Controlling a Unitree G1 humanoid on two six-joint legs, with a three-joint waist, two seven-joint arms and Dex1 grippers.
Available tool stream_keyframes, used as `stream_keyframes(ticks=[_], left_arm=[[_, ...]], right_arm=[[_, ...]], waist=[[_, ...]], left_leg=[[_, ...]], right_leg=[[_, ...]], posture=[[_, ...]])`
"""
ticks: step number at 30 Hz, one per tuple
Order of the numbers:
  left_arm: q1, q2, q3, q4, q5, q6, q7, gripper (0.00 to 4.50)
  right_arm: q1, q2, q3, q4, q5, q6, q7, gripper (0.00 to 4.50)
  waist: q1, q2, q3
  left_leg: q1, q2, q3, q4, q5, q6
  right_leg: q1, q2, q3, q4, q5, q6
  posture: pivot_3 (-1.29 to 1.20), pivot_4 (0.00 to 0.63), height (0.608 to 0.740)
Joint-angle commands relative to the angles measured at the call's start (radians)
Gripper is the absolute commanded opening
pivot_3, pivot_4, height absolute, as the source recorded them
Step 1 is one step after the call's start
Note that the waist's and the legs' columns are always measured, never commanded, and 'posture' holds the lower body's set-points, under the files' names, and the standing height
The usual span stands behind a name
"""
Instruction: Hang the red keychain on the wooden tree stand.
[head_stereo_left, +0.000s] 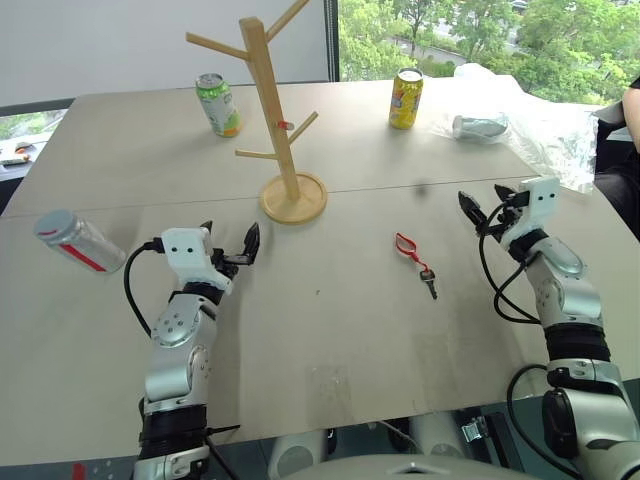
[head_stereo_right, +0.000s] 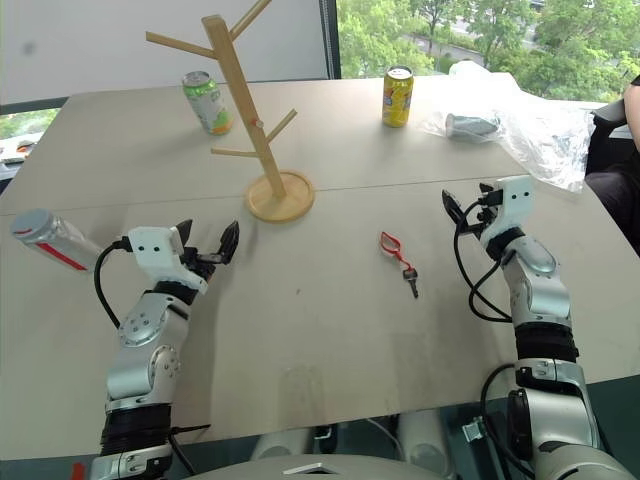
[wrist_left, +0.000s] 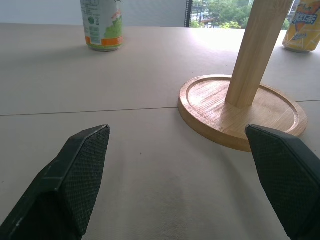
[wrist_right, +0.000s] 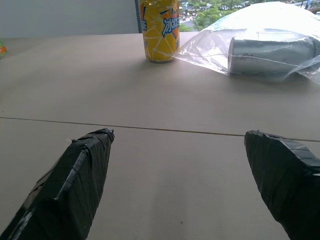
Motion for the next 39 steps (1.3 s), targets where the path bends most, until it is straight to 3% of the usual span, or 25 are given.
stream_keyframes(ticks=[1, 17, 22, 29, 39], left_arm=[[-0.006, 0.0, 0.007, -0.026, -0.003, -0.034, -0.007, 4.5], [-0.017, -0.017, -0.009, -0.023, -0.047, -0.054, -0.075, 4.5], [0.002, -0.024, -0.03, -0.069, -0.115, -0.06, -0.164, 4.5], [0.211, 0.066, -0.226, -0.228, -0.148, -0.167, -0.52, 4.5], [0.326, 0.145, -0.29, -0.129, -0.041, -0.47, -0.699, 4.5]], right_arm=[[-0.02, -0.014, -0.019, -0.013, 0.007, -0.024, 0.006, 4.47], [-0.026, -0.024, -0.018, -0.01, 0.012, 0.007, 0.009, 4.47], [-0.021, -0.024, -0.012, -0.035, 0.023, 0.036, 0.022, 4.47], [0.056, -0.063, 0.07, -0.325, 0.117, 0.291, 0.133, 4.47], [0.145, -0.156, 0.259, -0.663, 0.079, 0.661, 0.053, 4.47]], waist=[[0.0, 0.0, 0.0], [0.0, 0.0, 0.0], [0.0, 0.0, 0.0], [-0.002, 0.001, 0.0], [0.003, 0.001, 0.0]], left_leg=[[0.0, 0.0, 0.0, 0.0, 0.0, 0.0], [0.0, 0.0, 0.0, 0.0, 0.0, 0.0], [0.0, 0.0, 0.0, 0.0, 0.0, 0.0], [0.0, 0.001, 0.001, 0.0, 0.0, 0.0], [0.001, 0.001, 0.0, 0.0, -0.001, 0.001]], right_leg=[[0.0, 0.0, 0.0, 0.0, 0.0, 0.0], [0.0, 0.0, 0.0, 0.0, 0.0, 0.0], [0.0, 0.0, 0.0, 0.0, 0.0, 0.0], [0.0, 0.0, 0.001, -0.001, 0.0, 0.0], [0.0, -0.002, 0.0, -0.001, -0.003, -0.005]], posture=[[0.0, 0.15, 0.74], [0.0, 0.15, 0.74], [0.0, 0.15, 0.74], [0.0, 0.15, 0.74], [0.0, 0.15, 0.74]])
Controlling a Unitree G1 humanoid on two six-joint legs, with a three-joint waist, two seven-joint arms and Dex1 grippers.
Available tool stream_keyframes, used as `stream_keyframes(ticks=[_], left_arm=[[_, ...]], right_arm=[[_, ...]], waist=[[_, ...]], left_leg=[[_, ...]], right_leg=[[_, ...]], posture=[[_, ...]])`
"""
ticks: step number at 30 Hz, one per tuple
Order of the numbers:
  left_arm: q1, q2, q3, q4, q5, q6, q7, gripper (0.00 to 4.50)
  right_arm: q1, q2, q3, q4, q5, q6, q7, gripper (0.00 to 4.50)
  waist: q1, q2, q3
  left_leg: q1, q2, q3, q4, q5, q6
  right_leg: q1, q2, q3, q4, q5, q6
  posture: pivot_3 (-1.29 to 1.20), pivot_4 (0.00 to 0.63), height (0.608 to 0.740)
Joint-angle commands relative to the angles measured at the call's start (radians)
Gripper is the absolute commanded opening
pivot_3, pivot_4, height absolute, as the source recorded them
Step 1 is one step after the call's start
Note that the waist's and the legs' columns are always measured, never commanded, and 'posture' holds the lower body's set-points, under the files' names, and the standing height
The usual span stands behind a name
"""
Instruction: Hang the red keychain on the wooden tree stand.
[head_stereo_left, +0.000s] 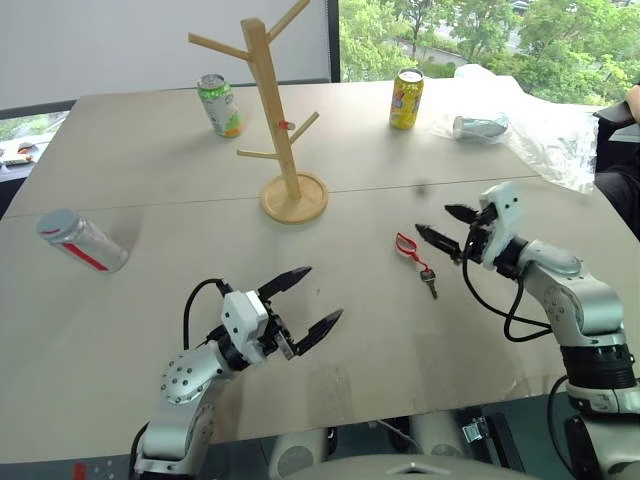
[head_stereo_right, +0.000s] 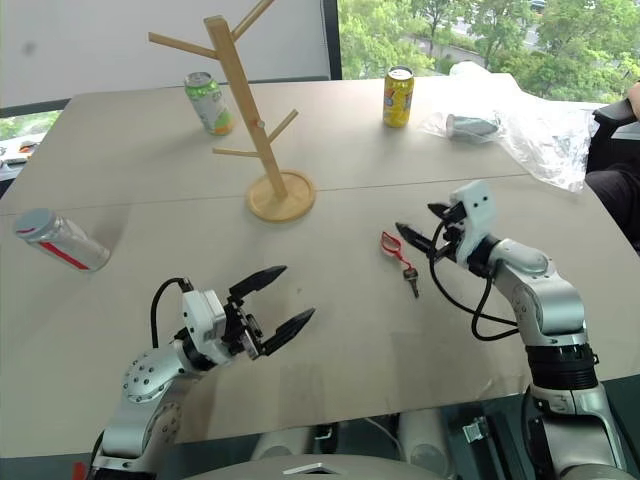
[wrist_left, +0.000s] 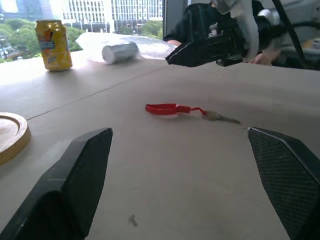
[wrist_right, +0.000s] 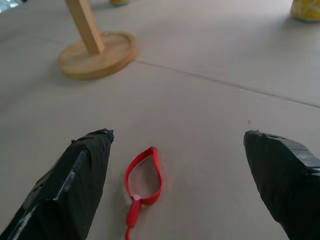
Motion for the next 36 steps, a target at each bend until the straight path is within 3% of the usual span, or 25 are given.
stream_keyframes(ticks=[1, 6, 21, 25, 26, 27, 29, 30, 31, 36], left_arm=[[0.023, 0.013, -0.031, 0.039, 0.035, -0.118, -0.053, 4.5], [0.037, 0.017, -0.057, 0.071, 0.023, -0.149, -0.076, 4.5], [0.025, 0.019, -0.069, 0.076, 0.016, -0.122, -0.053, 4.5], [0.027, 0.021, -0.071, 0.071, 0.013, -0.111, -0.046, 4.5], [0.029, 0.022, -0.072, 0.068, 0.013, -0.109, -0.045, 4.5], [0.03, 0.023, -0.072, 0.066, 0.013, -0.107, -0.045, 4.5], [0.031, 0.024, -0.072, 0.065, 0.014, -0.104, -0.043, 4.5], [0.03, 0.024, -0.073, 0.066, 0.015, -0.103, -0.041, 4.5], [0.027, 0.023, -0.075, 0.066, 0.017, -0.102, -0.038, 4.5], [-0.004, -0.008, -0.082, 0.074, 0.03, -0.087, 0.01, 4.5]], right_arm=[[0.008, -0.029, 0.063, -0.1, -0.048, 0.116, -0.065, 4.47], [0.016, -0.005, 0.122, -0.161, -0.073, 0.218, -0.126, 4.47], [0.033, 0.019, 0.169, -0.164, -0.106, 0.269, -0.155, 4.47], [0.032, 0.029, 0.17, -0.159, -0.109, 0.271, -0.154, 2.69], [0.034, 0.029, 0.17, -0.161, -0.109, 0.272, -0.153, 1.92], [0.035, 0.03, 0.17, -0.163, -0.109, 0.273, -0.152, 1.46], [0.035, 0.029, 0.17, -0.163, -0.111, 0.273, -0.151, 0.94], [0.035, 0.028, 0.169, -0.16, -0.112, 0.271, -0.15, 0.3], [0.034, 0.027, 0.167, -0.157, -0.113, 0.267, -0.149, 0.1], [0.005, 0.042, 0.147, -0.136, -0.14, 0.161, -0.156, 0.1]], waist=[[-0.001, 0.0, 0.0], [-0.001, 0.0, 0.0], [-0.001, -0.001, 0.0], [-0.003, -0.001, -0.001], [-0.003, -0.001, -0.001], [-0.003, -0.001, -0.001], [-0.004, -0.001, -0.001], [-0.004, -0.001, -0.001], [-0.004, -0.001, -0.001], [-0.004, -0.001, -0.001]], left_leg=[[0.0, 0.0, 0.0, 0.0, 0.0, 0.0], [-0.002, 0.0, 0.0, 0.0, 0.0, 0.001], [-0.002, 0.0, 0.0, 0.0, 0.0, 0.001], [-0.002, 0.0, 0.0, 0.0, 0.0, 0.001], [-0.002, 0.0, 0.0, 0.0, 0.0, 0.001], [-0.002, 0.0, 0.0, 0.0, 0.0, 0.001], [-0.002, 0.0, 0.0, 0.0, 0.0, 0.001], [-0.002, 0.0, 0.0, 0.0, 0.0, 0.001], [-0.002, 0.0, 0.0, 0.0, 0.0, 0.001], [-0.002, 0.0, 0.0, 0.0, 0.0, 0.001]], right_leg=[[0.0, 0.0, 0.0, 0.0, 0.0, 0.0], [-0.003, 0.0, 0.0, 0.0, 0.0, 0.0], [-0.002, 0.0, 0.0, 0.0, 0.0, 0.001], [-0.002, 0.0, 0.0, 0.0, 0.0, 0.001], [-0.002, 0.001, 0.0, 0.0, 0.0, 0.001], [-0.002, 0.001, 0.0, 0.0, 0.0, 0.001], [-0.002, 0.001, 0.0, 0.0, 0.0, 0.001], [-0.002, 0.001, 0.0, 0.0, 0.0, 0.001], [-0.002, 0.001, 0.0, 0.0, 0.0, 0.001], [-0.002, 0.001, 0.0, 0.0, 0.0, 0.001]], posture=[[0.0, 0.15, 0.74], [0.0, 0.15, 0.74], [0.0, 0.15, 0.74], [0.0, 0.15, 0.74], [0.0, 0.15, 0.74], [0.0, 0.15, 0.74], [0.0, 0.15, 0.74], [0.0, 0.15, 0.74], [0.0, 0.15, 0.74], [0.0, 0.15, 0.74]])
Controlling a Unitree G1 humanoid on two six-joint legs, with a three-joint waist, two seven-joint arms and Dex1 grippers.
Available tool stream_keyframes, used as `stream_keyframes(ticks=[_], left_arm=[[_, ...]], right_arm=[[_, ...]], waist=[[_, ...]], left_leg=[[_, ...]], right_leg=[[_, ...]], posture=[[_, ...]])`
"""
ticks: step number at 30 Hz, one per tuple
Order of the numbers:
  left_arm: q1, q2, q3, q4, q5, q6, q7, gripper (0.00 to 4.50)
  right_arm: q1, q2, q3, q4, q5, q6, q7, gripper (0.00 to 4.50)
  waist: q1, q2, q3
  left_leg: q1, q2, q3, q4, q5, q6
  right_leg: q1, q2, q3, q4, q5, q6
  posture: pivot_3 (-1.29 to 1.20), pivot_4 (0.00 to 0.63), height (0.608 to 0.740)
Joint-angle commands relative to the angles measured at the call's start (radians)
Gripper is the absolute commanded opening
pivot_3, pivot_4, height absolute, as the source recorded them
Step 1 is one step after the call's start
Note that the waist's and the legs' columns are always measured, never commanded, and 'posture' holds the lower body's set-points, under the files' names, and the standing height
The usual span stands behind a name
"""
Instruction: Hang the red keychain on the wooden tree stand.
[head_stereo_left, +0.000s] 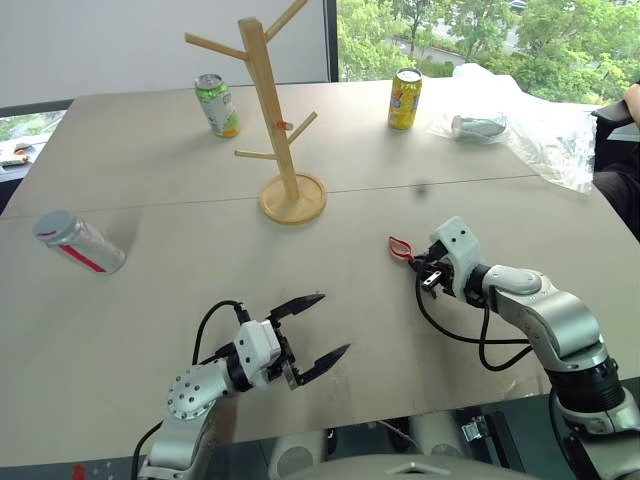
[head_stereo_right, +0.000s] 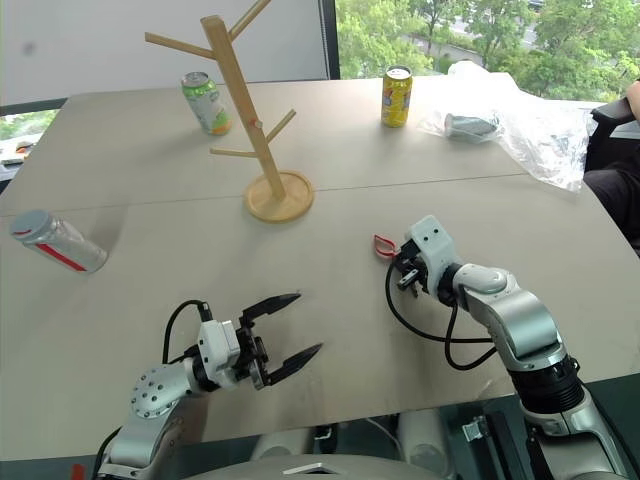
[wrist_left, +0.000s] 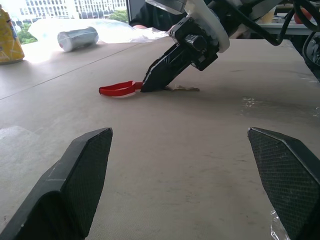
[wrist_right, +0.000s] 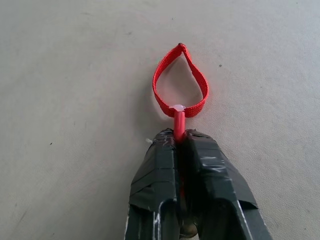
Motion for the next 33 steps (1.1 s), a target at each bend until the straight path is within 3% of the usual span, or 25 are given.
stream_keyframes(ticks=[1, 9, 15, 23, 33], left_arm=[[-0.039, -0.046, -0.01, -0.033, 0.001, 0.034, 0.075, 4.5], [-0.174, -0.208, 0.081, -0.217, -0.044, 0.296, 0.444, 4.5], [-0.316, -0.242, 0.189, -0.346, -0.059, 0.489, 0.684, 4.5], [-0.432, -0.233, 0.24, -0.42, -0.09, 0.695, 0.823, 4.5], [-0.441, -0.238, 0.228, -0.413, -0.09, 0.721, 0.817, 4.5]], right_arm=[[-0.041, 0.027, -0.029, 0.008, -0.025, -0.122, -0.007, 0.1], [-0.255, 0.132, -0.064, 0.089, -0.039, -0.437, 0.03, 0.1], [-0.42, 0.197, -0.034, 0.213, -0.07, -0.594, 0.074, 0.1], [-0.467, 0.25, 0.026, 0.294, -0.101, -0.724, 0.162, 0.1], [-0.495, 0.308, 0.047, 0.357, -0.13, -0.762, 0.183, 0.1]], waist=[[0.0, 0.0, 0.0], [-0.001, 0.0, 0.0], [0.0, 0.0, 0.0], [-0.001, 0.0, 0.0], [-0.001, 0.0, 0.0]], left_leg=[[0.0, 0.0, 0.0, 0.0, 0.0, 0.0], [0.0, 0.0, -0.001, 0.001, 0.0, 0.0], [0.0, -0.001, -0.002, 0.001, 0.0, 0.0], [0.001, -0.002, -0.002, 0.001, 0.0, 0.0], [0.001, -0.002, -0.002, 0.001, 0.002, -0.003]], right_leg=[[0.0, 0.0, 0.0, 0.0, 0.0, 0.0], [0.0, 0.002, 0.0, 0.001, 0.003, 0.004], [0.001, 0.003, 0.0, 0.001, 0.003, 0.004], [0.003, 0.003, 0.0, 0.001, 0.003, 0.004], [0.003, 0.003, 0.0, 0.001, 0.003, 0.004]], posture=[[0.0, 0.15, 0.74], [0.0, 0.15, 0.74], [0.0, 0.15, 0.74], [0.0, 0.15, 0.74], [0.0, 0.15, 0.74]])
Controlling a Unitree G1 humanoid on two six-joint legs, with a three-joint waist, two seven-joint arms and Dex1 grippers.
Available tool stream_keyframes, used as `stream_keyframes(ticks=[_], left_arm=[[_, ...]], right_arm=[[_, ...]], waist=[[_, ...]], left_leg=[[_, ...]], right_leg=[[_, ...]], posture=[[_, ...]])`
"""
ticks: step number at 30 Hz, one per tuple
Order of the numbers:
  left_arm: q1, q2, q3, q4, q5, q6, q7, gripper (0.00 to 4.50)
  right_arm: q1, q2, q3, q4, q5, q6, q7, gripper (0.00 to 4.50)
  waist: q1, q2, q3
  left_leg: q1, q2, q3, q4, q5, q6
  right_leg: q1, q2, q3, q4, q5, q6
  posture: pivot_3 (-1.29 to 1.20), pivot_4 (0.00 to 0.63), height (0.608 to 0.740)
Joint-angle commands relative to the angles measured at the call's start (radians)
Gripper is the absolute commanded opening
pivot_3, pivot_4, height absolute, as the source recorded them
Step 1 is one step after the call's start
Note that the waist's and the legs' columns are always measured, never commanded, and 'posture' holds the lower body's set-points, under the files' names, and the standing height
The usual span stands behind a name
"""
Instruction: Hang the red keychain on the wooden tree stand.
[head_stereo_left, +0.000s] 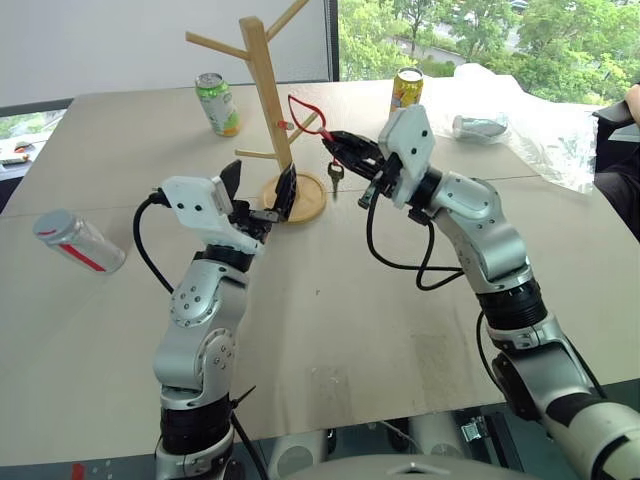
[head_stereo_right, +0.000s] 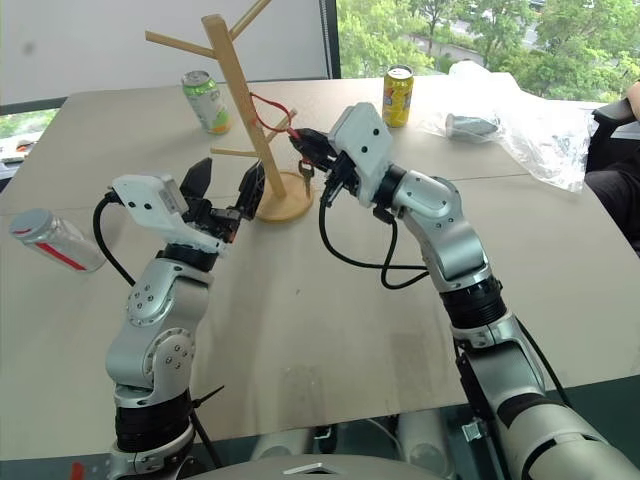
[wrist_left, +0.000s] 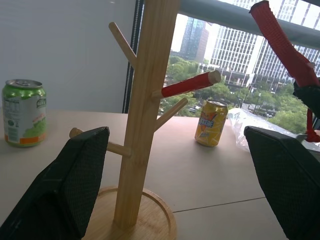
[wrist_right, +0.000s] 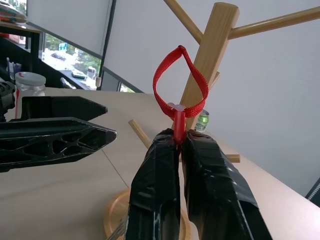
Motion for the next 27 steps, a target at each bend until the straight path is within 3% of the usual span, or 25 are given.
stream_keyframes(ticks=[1, 22, 25, 27], left_arm=[[-0.011, 0.0, -0.008, -0.032, -0.008, -0.004, -0.005, 4.5], [-0.005, -0.007, -0.016, -0.046, 0.004, 0.027, 0.01, 4.5], [-0.006, -0.007, -0.015, -0.046, 0.004, 0.028, 0.01, 4.5], [-0.007, -0.007, -0.018, -0.046, 0.006, 0.029, 0.012, 4.5]], right_arm=[[-0.045, 0.019, 0.005, 0.011, -0.014, -0.022, 0.0, 0.1], [-0.195, 0.137, -0.029, 0.448, -0.093, -0.223, -0.039, 0.1], [-0.209, 0.148, -0.047, 0.476, -0.083, -0.236, -0.041, 1.12], [-0.212, 0.151, -0.055, 0.483, -0.082, -0.241, -0.039, 2.1]], waist=[[0.0, 0.0, 0.0], [-0.002, 0.0, 0.0], [-0.001, 0.0, 0.0], [-0.001, 0.0, 0.0]], left_leg=[[0.0, 0.0, 0.0, 0.0, 0.0, 0.0], [0.0, 0.0, 0.0, 0.0, 0.001, -0.002], [0.0, 0.0, 0.0, 0.0, 0.001, -0.002], [0.0, 0.0, 0.0, 0.0, 0.001, -0.002]], right_leg=[[0.0, 0.0, 0.0, 0.0, 0.0, 0.0], [0.0, 0.0, 0.0, 0.0, 0.0, 0.0], [0.0, 0.0, 0.0, 0.0, 0.0, 0.0], [0.0, 0.0, 0.0, 0.0, 0.0, 0.0]], posture=[[0.0, 0.15, 0.74], [0.0, 0.15, 0.74], [0.0, 0.15, 0.74], [0.0, 0.15, 0.74]])
